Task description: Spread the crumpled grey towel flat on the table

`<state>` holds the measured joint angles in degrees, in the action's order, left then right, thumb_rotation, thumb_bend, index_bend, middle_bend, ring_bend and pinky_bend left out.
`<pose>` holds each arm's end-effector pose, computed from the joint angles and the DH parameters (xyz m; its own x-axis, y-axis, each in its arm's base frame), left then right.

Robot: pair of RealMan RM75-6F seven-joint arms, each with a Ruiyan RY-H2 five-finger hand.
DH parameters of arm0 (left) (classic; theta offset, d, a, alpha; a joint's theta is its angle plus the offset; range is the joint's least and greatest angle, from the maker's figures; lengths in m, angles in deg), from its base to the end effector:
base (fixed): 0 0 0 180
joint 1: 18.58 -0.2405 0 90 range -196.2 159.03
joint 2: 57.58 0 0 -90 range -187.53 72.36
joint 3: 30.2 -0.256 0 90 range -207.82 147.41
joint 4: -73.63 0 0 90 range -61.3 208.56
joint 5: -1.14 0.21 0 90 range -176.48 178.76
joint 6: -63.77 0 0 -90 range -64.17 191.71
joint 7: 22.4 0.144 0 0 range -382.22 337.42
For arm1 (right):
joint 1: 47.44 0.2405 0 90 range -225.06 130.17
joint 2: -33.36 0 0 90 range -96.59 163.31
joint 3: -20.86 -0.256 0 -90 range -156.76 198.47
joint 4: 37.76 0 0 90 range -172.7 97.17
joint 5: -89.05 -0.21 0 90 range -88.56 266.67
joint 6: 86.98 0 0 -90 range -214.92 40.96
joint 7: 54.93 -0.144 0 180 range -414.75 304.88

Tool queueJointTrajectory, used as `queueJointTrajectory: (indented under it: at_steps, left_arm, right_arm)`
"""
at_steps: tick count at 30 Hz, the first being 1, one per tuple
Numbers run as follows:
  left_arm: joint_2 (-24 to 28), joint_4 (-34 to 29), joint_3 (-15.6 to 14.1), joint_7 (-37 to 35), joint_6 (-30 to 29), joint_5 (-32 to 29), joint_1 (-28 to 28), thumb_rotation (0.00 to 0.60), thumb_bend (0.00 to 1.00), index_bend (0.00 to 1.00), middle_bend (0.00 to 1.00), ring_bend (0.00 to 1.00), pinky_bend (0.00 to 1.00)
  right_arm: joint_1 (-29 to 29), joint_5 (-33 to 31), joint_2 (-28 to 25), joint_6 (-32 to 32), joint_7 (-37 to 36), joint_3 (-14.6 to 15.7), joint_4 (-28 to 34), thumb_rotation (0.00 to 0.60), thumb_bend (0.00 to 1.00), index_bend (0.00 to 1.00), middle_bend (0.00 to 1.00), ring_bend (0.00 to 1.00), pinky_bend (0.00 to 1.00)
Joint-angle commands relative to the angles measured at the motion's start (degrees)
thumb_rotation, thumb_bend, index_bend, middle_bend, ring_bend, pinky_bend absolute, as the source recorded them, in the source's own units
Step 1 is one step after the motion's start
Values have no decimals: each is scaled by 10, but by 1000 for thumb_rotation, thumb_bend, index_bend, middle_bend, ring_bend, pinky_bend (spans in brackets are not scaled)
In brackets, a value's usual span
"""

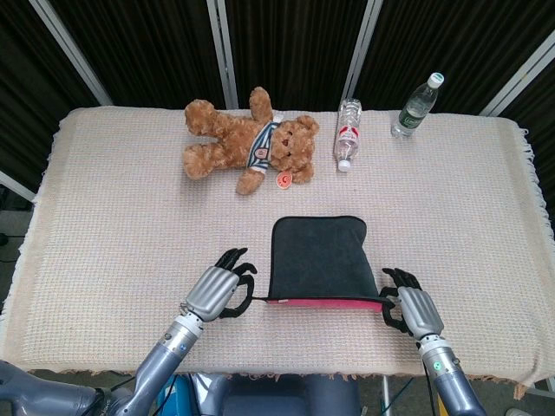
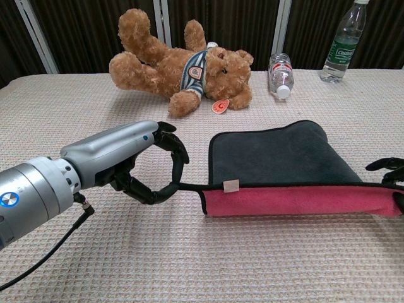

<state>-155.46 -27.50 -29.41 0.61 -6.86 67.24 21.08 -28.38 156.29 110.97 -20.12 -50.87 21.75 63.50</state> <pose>-0.0892 0.2400 -0.0545 0.2230 0.3673 0.9030 0.9068 -0.4180 -0.0539 -0.2516 -0.2116 0.0281 0.0657 -0.4032 0.9128 -0.9953 0.0392 0.0889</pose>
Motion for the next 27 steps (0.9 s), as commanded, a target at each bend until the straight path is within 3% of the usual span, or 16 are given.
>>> queueJointTrajectory:
  at_steps: [1,7,10,15,18,20,27]
  left_arm:
    - [-3,5,0,-1,4,0,-3,600,507,604,276,7,0]
    - [-7,16,-1,-4,17,3,-7,600,506,590,269,7,0]
    - [-8,19,0,-6,22,6,-9,600,495,554,256,7,0]
    - [-4,17,1,-9,34,9,-10,600,417,459,211,3,0]
    - [5,11,1,-9,45,10,-9,600,362,413,188,0,0]
    - [13,5,2,-11,50,10,-9,600,334,390,178,0,0]
    - [42,-21,11,-26,56,16,-11,600,304,318,157,0,0]
  right_arm:
    - [-1,-1,4,-4,2,0,-4,600,607,615,134,0,0]
    - [-2,-2,11,-9,6,-2,-12,600,606,610,134,0,0]
    - [-4,0,12,-10,10,-2,-15,600,605,557,131,0,0]
    - [-7,5,10,-7,12,-3,-14,600,606,304,26,0,0]
    - [-10,12,6,-3,15,-1,-9,600,606,113,0,0,0]
    - [-13,15,2,1,15,-1,-4,600,606,37,0,0,0]
    - [-26,28,-12,20,6,-3,18,600,613,0,0,0,0]
